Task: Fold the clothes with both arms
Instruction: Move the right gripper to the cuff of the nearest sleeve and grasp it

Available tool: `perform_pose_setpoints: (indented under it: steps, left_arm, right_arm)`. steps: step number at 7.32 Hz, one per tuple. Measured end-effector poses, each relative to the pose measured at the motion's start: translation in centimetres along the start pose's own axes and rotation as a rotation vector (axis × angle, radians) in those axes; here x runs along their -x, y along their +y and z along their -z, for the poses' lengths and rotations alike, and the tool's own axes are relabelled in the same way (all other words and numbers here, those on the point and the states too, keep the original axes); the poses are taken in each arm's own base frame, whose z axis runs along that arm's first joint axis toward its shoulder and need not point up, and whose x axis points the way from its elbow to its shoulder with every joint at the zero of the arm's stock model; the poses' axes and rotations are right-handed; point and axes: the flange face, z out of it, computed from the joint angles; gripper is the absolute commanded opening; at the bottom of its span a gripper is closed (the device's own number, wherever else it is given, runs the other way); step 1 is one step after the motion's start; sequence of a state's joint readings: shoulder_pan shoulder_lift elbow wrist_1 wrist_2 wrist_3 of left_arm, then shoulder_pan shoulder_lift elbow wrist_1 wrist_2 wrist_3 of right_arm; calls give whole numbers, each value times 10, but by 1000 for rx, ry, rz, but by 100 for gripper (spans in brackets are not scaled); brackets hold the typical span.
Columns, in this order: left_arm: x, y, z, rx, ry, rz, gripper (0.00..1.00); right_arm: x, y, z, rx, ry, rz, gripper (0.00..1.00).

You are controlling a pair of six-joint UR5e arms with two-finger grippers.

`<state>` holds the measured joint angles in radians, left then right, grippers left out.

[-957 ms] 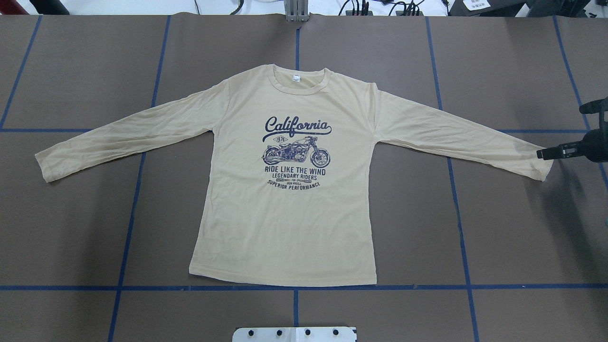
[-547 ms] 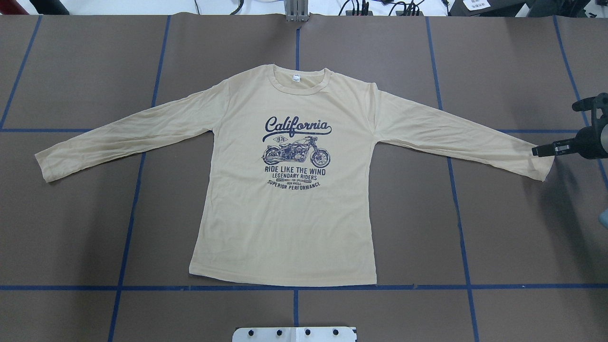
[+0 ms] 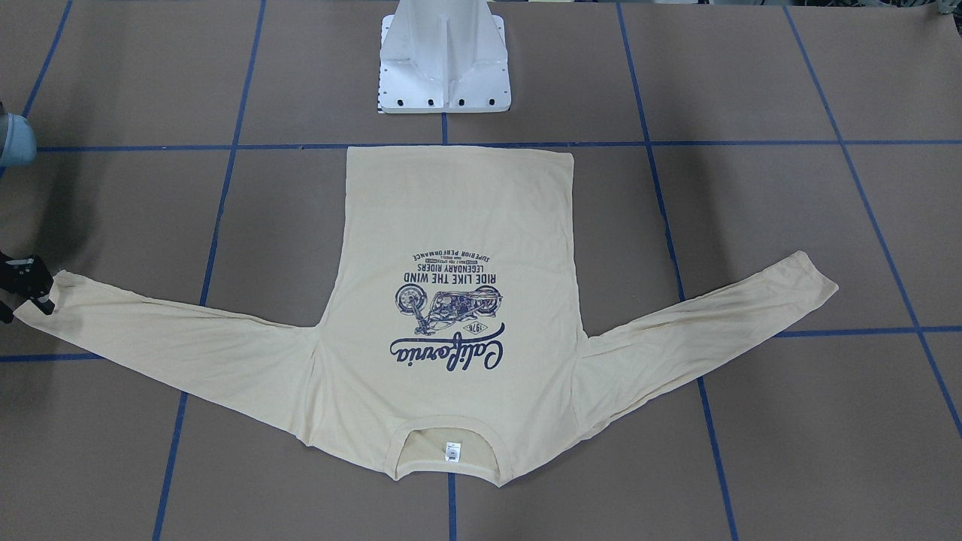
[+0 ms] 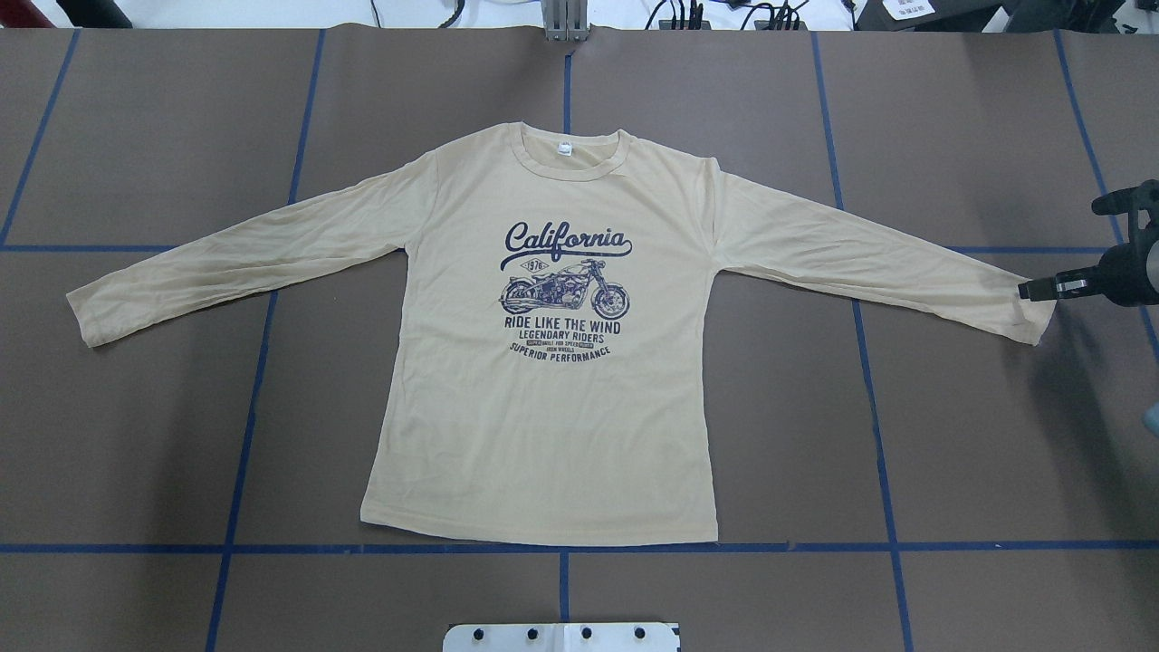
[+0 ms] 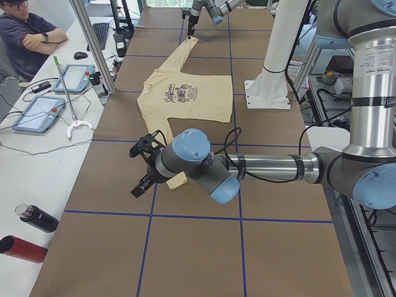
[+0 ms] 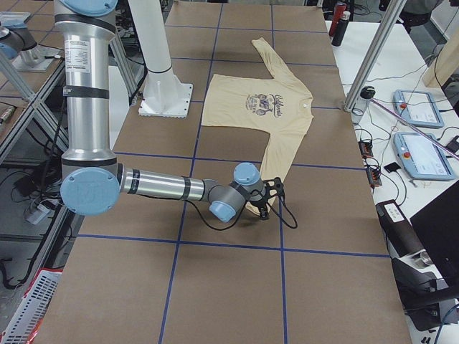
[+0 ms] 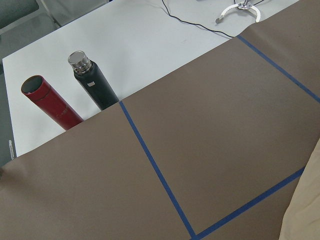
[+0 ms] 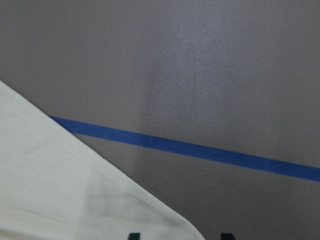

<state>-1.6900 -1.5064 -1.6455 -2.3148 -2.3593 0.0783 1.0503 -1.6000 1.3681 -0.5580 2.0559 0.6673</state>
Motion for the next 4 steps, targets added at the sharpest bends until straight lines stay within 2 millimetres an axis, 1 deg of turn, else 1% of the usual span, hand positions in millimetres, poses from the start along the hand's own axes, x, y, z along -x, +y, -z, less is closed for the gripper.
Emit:
perform_pose_setpoints:
  steps: [1, 2, 3, 4]
  left_arm:
    - [0, 0, 0, 1, 0, 1, 99]
    - [0, 1, 0, 1, 0, 1, 99]
    - [1, 1, -1, 2, 0, 3, 99]
    - [1, 2, -1, 3, 0, 4, 99]
  right_arm:
    - [-1, 2, 0, 3, 1, -1, 49]
    - [-2, 4, 0, 5, 1, -1, 23]
    - [-2, 4, 0, 5, 1, -1, 0]
    - [0, 3, 2, 2, -2, 2, 0]
